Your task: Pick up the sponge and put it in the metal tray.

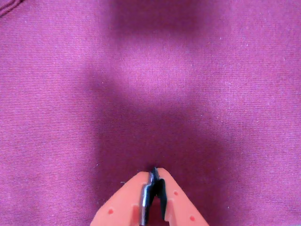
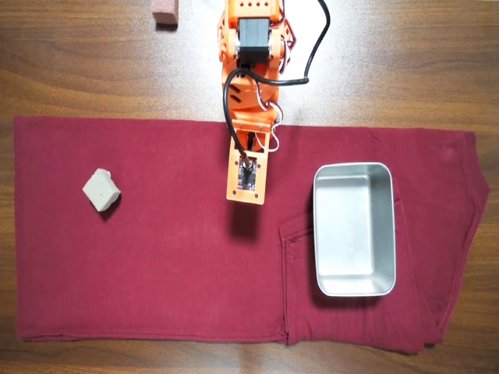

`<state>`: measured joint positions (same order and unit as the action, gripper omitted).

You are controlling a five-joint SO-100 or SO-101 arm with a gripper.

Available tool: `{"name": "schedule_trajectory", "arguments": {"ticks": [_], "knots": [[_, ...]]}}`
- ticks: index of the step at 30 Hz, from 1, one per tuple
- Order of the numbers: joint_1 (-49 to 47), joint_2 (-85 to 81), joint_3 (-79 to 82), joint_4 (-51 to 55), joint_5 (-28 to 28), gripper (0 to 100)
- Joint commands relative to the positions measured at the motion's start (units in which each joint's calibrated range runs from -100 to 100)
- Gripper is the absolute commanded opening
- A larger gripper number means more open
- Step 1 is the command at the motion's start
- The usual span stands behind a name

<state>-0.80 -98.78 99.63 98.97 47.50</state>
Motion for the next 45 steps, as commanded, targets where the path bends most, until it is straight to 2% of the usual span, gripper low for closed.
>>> {"name": "schedule_trajectory", "arguments": {"ticks": [1, 15, 17, 20, 23, 27, 36, 39, 45], "knots": [[-0.35, 0.38, 0.37, 1.03, -0.1, 0], [-1.31, 1.45, 0.37, 0.94, 0.34, 0], [3.1, 10.59, -3.73, -7.17, 0.68, 1], [12.12, 32.87, -21.3, -17.59, 1.56, 8], [23.35, 50.09, -43.69, -10.86, 3.86, 18], [37.75, 72.38, -77.65, -2.38, 4.35, 26], [65.96, 96.17, -92.12, -17.13, 9.82, 35], [68.17, 103.0, -97.49, -17.96, 9.72, 36], [64.91, 108.59, -102.86, -17.5, 6.84, 39]]}}
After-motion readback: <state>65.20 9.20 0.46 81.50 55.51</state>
